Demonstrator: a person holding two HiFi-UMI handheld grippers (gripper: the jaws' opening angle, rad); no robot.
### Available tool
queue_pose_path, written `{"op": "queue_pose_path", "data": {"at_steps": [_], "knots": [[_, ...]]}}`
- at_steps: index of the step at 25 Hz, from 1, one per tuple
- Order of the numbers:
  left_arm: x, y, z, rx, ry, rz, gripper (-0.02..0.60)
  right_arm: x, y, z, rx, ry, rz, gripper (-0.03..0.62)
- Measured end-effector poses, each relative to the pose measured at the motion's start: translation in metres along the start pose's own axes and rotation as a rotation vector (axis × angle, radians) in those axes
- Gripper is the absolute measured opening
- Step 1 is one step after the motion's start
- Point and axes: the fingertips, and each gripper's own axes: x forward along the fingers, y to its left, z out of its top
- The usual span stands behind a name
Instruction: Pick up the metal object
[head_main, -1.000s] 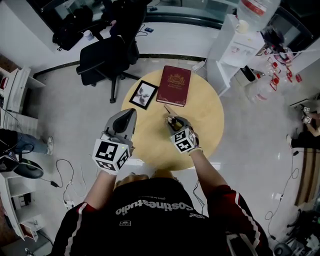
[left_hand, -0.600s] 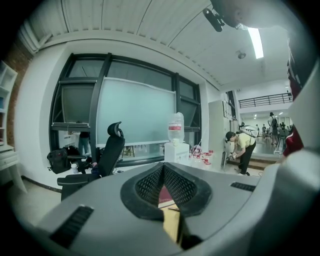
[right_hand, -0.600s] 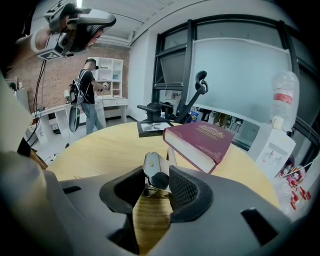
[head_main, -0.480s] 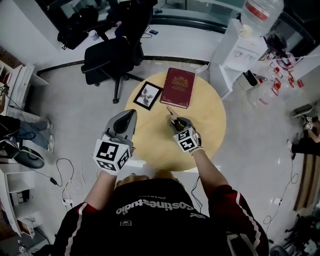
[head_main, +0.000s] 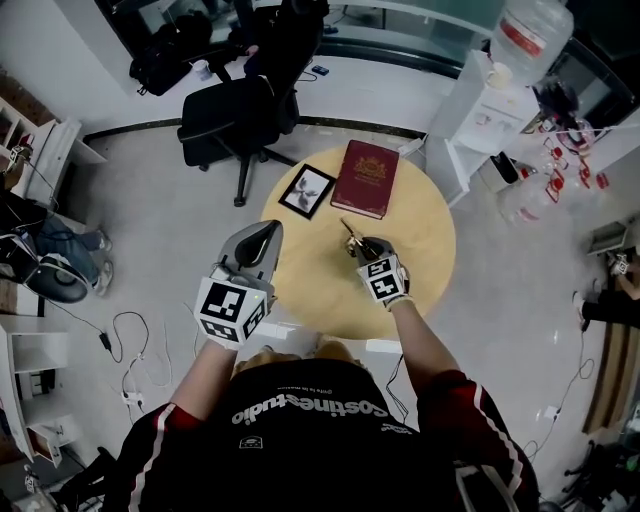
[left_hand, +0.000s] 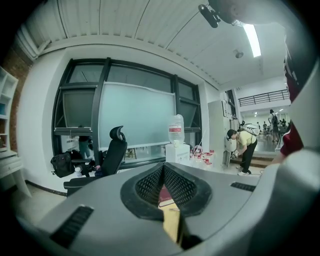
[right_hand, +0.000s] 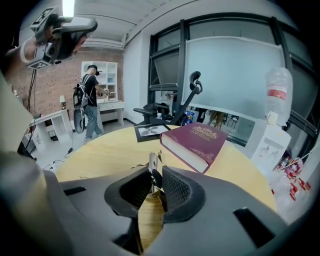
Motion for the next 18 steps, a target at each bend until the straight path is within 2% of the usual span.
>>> {"op": "queue_pose_path", "data": {"at_steps": [7, 18], "knots": [[-0.014, 0.004, 0.005, -0.004, -0.011, 0.019, 0.017, -0.006, -0.007, 0.008, -0.010, 0.014, -0.045, 0.032], [-0.026, 0.007, 0.007, -0.022, -0.034, 0.029, 0.017, -0.020, -0.001, 0.014, 0.032, 0.010, -0.047, 0.031]]}}
